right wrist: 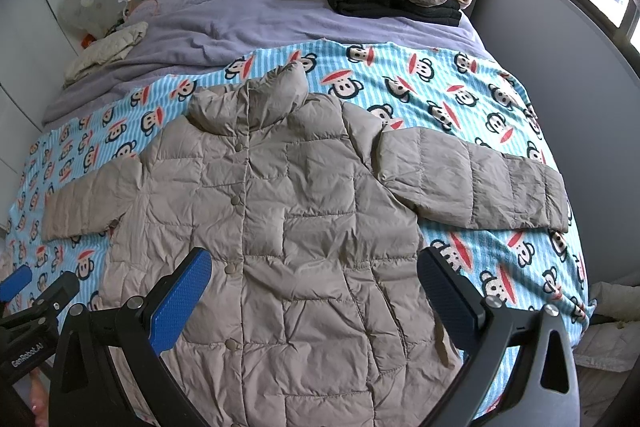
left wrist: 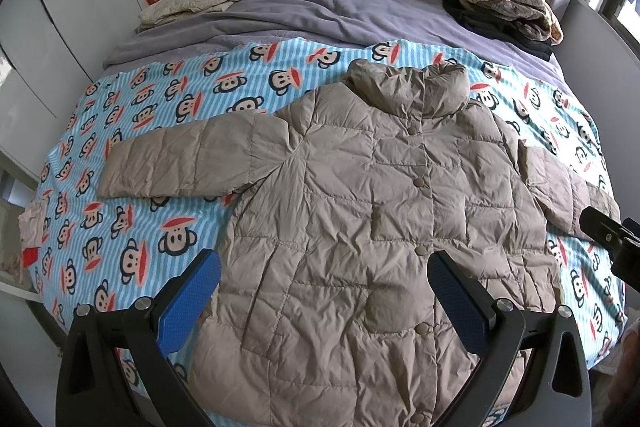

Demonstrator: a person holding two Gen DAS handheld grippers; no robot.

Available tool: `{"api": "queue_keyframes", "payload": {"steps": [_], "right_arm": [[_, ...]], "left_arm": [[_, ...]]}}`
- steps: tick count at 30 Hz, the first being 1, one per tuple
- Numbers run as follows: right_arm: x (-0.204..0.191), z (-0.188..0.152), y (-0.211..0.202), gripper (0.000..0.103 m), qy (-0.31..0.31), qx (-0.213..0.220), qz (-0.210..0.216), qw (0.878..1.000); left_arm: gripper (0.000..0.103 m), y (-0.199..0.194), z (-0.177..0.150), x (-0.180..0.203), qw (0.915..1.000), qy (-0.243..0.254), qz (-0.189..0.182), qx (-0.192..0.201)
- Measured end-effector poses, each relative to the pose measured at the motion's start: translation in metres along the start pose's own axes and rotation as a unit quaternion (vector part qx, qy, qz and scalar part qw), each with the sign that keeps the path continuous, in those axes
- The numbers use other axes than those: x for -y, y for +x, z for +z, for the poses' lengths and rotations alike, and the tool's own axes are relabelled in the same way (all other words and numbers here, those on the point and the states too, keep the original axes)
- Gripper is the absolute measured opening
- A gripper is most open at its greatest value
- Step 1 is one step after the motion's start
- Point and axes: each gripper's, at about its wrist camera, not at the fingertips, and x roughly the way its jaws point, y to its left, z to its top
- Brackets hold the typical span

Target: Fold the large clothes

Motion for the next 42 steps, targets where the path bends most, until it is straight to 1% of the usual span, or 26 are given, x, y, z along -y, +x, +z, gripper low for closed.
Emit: {"api": "queue_keyframes", "payload": {"steps": [16, 24, 29, 34, 37, 38, 40, 42], "right_arm": [[-0.003, 0.000, 0.000, 0.102, 0.000, -0.002, -0.001, 1.000], [-0.004, -0.005, 0.002, 0.102, -0.005, -0.010, -0.002, 1.000], [-0.010, -0.008, 0.006, 0.102, 0.002, -0.019, 0.003, 1.000], [-0.024, -0.012, 0.018, 0.102, 0.000, -0.034, 0.016, 0.999], [-0.041, -0.017, 0.027, 0.102, -0.018, -0.040, 0.021, 0.999], [-0.048, -0.018, 0.030, 0.102, -0.019, -0.043, 0.030, 0.998], [-0.062, -0.021, 0.039, 0.102, -0.026, -0.047, 0.071, 0.996], [-0.079, -0.026, 0.047, 0.102, -0.033, -0.060, 0.095, 0.993]], "left_arm": [[0.103, 0.000, 0.001, 0.001, 1.0000, 0.000, -0.001, -0.001], [0.103, 0.000, -0.013, -0.007, 1.0000, -0.005, -0.007, -0.004], [0.103, 0.009, -0.014, -0.016, 0.9997, -0.011, -0.017, -0.015], [0.103, 0.028, -0.016, -0.041, 0.9986, -0.031, -0.031, -0.031], [0.103, 0.047, -0.017, -0.069, 0.9963, -0.058, -0.048, -0.040], [0.103, 0.055, -0.017, -0.081, 0.9950, -0.072, -0.054, -0.043], [0.103, 0.070, -0.018, -0.104, 0.9929, -0.094, -0.059, -0.045], [0.103, 0.087, -0.017, -0.127, 0.9903, -0.114, -0.066, -0.044]]}}
